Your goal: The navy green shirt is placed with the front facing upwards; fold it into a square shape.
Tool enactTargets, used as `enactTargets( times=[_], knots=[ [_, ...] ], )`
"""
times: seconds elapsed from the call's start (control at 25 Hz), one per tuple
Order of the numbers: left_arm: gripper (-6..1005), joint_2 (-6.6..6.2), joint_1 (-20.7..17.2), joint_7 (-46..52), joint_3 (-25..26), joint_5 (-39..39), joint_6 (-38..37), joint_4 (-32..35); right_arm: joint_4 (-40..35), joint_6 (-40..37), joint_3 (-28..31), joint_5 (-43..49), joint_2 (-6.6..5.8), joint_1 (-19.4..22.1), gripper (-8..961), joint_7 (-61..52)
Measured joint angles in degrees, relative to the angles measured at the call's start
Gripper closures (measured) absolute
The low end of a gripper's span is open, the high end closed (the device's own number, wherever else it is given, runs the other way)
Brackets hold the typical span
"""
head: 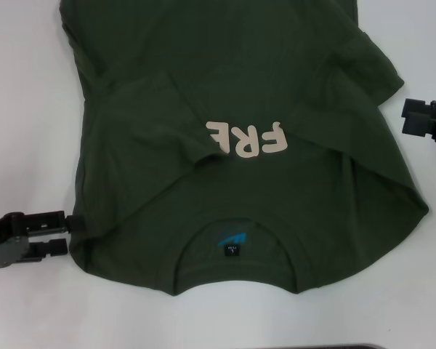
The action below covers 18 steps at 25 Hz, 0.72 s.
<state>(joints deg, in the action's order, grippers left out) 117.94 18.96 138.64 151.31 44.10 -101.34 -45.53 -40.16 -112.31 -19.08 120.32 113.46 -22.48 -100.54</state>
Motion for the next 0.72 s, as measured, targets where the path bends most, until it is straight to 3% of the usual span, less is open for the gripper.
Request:
enactTargets(
  times=[0.72],
  knots=[
    [290, 0.40, 0.6, 0.0, -1.8, -1.2, 3.5, 2.2, 0.0, 0.0, 0.4, 0.0, -0.26, 0.0, 29, -0.1]
  ],
)
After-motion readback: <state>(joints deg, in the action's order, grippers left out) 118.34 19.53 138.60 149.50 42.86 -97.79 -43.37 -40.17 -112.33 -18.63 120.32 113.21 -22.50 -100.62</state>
